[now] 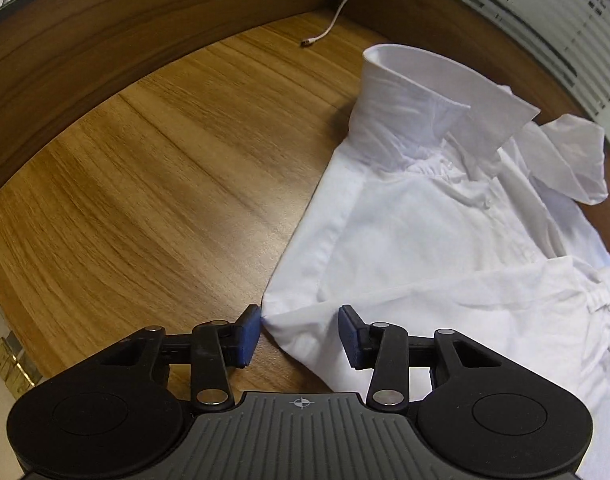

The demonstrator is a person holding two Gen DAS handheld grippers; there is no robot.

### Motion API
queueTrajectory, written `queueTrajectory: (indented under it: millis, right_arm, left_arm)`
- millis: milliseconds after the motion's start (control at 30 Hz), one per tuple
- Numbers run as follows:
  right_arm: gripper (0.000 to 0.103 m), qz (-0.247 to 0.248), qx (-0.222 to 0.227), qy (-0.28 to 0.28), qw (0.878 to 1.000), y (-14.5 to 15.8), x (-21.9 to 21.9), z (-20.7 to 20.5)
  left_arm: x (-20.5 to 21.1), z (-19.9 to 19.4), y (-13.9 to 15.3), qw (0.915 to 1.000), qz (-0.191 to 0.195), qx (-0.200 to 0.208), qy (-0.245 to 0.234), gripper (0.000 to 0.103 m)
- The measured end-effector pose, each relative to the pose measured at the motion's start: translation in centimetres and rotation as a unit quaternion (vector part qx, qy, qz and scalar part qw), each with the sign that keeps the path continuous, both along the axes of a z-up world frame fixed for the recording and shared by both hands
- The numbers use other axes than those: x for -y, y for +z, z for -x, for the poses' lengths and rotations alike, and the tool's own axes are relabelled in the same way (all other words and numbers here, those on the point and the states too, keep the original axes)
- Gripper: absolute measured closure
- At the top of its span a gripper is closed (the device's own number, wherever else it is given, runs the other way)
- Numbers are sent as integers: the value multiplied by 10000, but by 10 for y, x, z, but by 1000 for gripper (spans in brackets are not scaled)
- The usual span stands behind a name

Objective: Fold clothes

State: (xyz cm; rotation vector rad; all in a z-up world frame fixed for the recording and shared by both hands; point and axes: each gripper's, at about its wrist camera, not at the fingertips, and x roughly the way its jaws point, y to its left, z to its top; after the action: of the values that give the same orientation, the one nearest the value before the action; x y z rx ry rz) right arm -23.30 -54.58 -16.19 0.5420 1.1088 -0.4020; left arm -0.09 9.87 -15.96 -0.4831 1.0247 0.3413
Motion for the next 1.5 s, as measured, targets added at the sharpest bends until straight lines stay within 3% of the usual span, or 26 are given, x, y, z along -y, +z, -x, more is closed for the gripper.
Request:
queueTrajectory:
  millis: [100, 133, 167, 233, 367, 733, 800, 900, 967, 1067, 1133, 1300, 1367, 1500]
  right_arm:
    - [59, -211, 13, -16, 9998, -2, -7, -3]
    - [75, -235, -4, 110, 9997, -2, -11, -6]
    - [83, -251, -23, 237, 9994, -2, -15, -8]
    - [88, -21, -143, 521, 9985, 0, -23, -14]
    - [91, 329, -389, 971, 9940, 4, -35, -19]
    - [90, 312, -1086, 1457, 9829, 3, -42, 7]
    - [89, 269, -1217, 1462, 9814, 3, -41, 10]
    - [83, 683, -1114, 1646, 9777, 18, -42, 2]
    - [72, 1077, -874, 1825, 9734, 35, -45, -10]
    - [68, 1467, -371, 2195, 9638, 59, -52, -39]
    - [68, 1522, -87, 2377, 9593, 69, -55, -63]
    - [67, 1397, 453, 2599, 9544, 78, -49, -142]
    - [67, 1310, 582, 2758, 9505, 74, -42, -174]
    - [66, 1240, 758, 3313, 9323, 74, -43, -224]
  left_arm:
    - [1, -1, -2, 10000, -62, 0, 9, 59]
    - [1, 0, -2, 9999, -142, -18, -8, 69]
    - [2, 1, -2, 9997, -253, -52, -39, 83]
    - [5, 2, -1, 9988, -474, -118, -102, 95]
    - [5, 10, 5, 9975, -609, -298, -193, 98]
    - [17, 85, 14, 9916, -852, -962, -173, 99]
    - [20, 95, 17, 9923, -853, -893, -105, 99]
    - [20, 102, 38, 9955, -839, -403, 185, 94]
    - [23, 98, 58, 9951, -944, 34, 277, 86]
    - [34, 73, 84, 9923, -1120, 523, 46, 79]
    - [45, 52, 97, 9895, -1230, 728, -229, 76]
    - [80, 2, 99, 9782, -1385, 947, -1224, 57]
    - [94, -18, 99, 9707, -1439, 1024, -1627, 44]
    - [122, -58, 99, 9507, -1540, 1174, -2423, 40]
